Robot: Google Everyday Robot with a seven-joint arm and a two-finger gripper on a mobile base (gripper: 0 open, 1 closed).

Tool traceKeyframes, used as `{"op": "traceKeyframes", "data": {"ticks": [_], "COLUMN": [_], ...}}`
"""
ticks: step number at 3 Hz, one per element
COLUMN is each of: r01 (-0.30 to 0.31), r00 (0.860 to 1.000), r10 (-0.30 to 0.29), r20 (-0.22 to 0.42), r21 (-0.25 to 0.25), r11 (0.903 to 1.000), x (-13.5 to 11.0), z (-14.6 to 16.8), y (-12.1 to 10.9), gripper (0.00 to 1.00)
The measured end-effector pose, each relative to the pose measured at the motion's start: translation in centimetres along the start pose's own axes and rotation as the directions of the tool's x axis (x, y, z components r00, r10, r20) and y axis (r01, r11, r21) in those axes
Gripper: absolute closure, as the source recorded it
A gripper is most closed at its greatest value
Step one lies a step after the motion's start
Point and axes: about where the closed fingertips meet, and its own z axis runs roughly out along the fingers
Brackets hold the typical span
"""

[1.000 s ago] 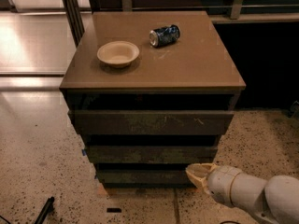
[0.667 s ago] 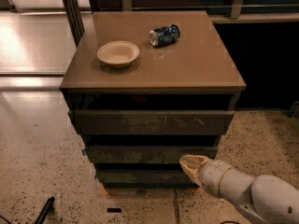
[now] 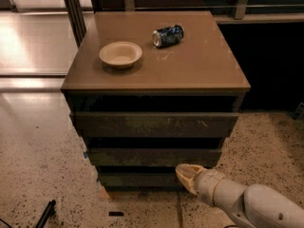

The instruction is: Open middle drawer

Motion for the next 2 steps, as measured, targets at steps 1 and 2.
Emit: {"op": "traceKeyframes", "data": {"ticks": [1, 2], "r01": [-0.046, -0.085], "r00": [0.999, 0.996], "r10": [0.046, 0.085], "r20": [-0.013, -0.007], "r21": [0.008, 0.033], "r11": [0.9989, 0.9958], "x": [2.6, 5.8], "z": [3.0, 6.4], "y": [-0.7, -2.3], "gripper": [1.0, 1.0]}}
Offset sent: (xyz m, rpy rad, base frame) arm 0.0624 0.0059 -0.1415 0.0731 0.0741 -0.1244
